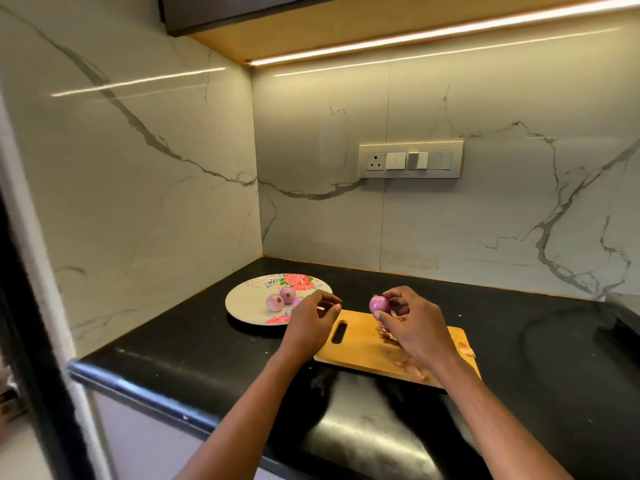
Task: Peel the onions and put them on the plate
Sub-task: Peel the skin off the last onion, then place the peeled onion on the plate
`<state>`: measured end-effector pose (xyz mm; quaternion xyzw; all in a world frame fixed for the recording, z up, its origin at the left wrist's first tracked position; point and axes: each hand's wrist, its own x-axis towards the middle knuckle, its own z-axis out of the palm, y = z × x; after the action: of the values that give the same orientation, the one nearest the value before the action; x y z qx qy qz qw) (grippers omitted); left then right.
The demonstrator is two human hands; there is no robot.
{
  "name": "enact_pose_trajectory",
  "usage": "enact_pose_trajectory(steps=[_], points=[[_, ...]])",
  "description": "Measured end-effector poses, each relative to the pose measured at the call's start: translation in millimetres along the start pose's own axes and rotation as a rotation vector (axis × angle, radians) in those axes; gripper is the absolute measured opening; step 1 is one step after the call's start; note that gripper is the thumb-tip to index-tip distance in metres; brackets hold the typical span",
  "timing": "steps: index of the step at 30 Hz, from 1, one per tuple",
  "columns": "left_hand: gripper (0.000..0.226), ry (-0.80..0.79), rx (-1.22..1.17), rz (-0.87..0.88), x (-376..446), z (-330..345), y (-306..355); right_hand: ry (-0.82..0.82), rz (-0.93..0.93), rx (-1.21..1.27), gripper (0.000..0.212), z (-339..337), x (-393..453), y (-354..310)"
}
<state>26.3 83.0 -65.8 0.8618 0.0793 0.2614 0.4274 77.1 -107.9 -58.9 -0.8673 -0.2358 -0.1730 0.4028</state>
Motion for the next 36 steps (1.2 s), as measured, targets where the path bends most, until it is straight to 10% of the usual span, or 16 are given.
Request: enact_pose_trajectory(steps=[19, 36], points=[[0.025, 0.154, 0.22, -0.183, 20, -99, -97, -0.272, -0.262, -0.303, 0.048, 159, 62, -81], [0.02, 0.068, 0.183, -0.131, 13, -71, -58, -0.146, -0.181, -0.15, 0.015, 100, 43, -53]])
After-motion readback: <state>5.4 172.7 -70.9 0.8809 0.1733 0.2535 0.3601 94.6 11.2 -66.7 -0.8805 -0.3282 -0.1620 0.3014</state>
